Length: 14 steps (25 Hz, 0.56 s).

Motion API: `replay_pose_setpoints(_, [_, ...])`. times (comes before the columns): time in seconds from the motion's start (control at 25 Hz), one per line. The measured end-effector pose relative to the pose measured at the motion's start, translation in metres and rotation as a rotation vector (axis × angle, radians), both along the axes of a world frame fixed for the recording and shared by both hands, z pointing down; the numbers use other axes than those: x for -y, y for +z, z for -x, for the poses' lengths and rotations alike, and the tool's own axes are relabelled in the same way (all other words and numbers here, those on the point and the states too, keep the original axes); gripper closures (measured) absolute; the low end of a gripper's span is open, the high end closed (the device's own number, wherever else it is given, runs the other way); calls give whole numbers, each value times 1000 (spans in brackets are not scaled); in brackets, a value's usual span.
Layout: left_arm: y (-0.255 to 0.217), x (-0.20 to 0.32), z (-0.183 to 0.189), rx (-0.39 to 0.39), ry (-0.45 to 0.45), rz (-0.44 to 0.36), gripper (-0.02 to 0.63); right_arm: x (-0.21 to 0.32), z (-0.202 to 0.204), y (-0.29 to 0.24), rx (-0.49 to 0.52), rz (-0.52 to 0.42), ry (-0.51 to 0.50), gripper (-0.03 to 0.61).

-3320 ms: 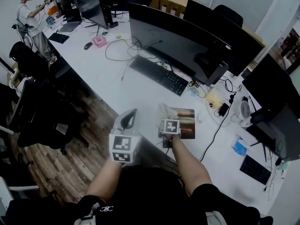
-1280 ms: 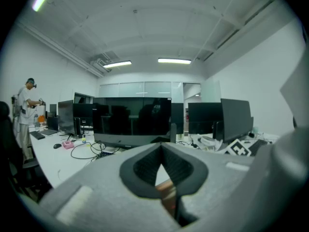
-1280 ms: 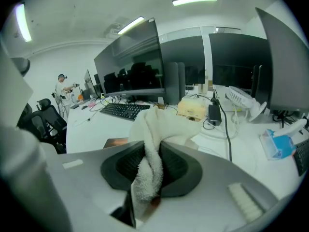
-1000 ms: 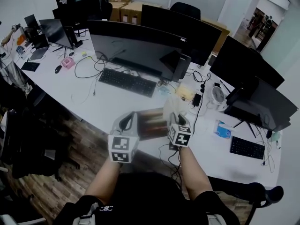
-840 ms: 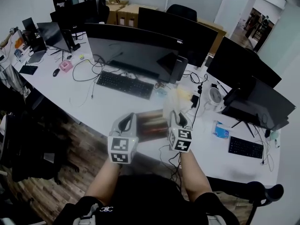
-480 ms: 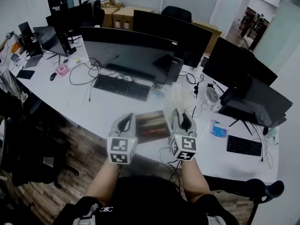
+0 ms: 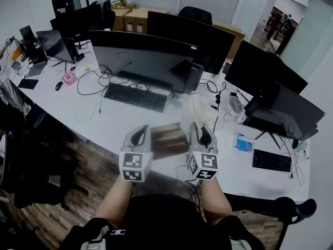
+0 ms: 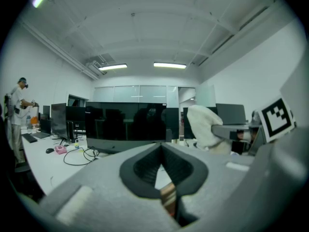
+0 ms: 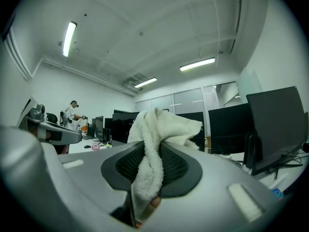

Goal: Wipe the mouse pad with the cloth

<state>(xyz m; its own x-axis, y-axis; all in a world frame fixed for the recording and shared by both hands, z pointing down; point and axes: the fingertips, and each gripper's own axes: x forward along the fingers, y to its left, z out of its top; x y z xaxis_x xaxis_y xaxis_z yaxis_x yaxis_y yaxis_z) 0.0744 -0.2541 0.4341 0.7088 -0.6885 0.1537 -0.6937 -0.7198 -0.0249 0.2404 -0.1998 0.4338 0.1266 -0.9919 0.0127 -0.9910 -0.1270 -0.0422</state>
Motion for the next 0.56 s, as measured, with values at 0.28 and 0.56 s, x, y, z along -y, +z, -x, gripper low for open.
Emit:
replay_pose_setpoints(0.28, [1, 1, 3, -4, -8, 3, 615, 2, 2, 3, 5, 2, -7, 494])
replay_pose_setpoints(0.56, [1, 2, 5, -5, -14, 6, 615, 2, 4, 2, 0, -3, -15, 494])
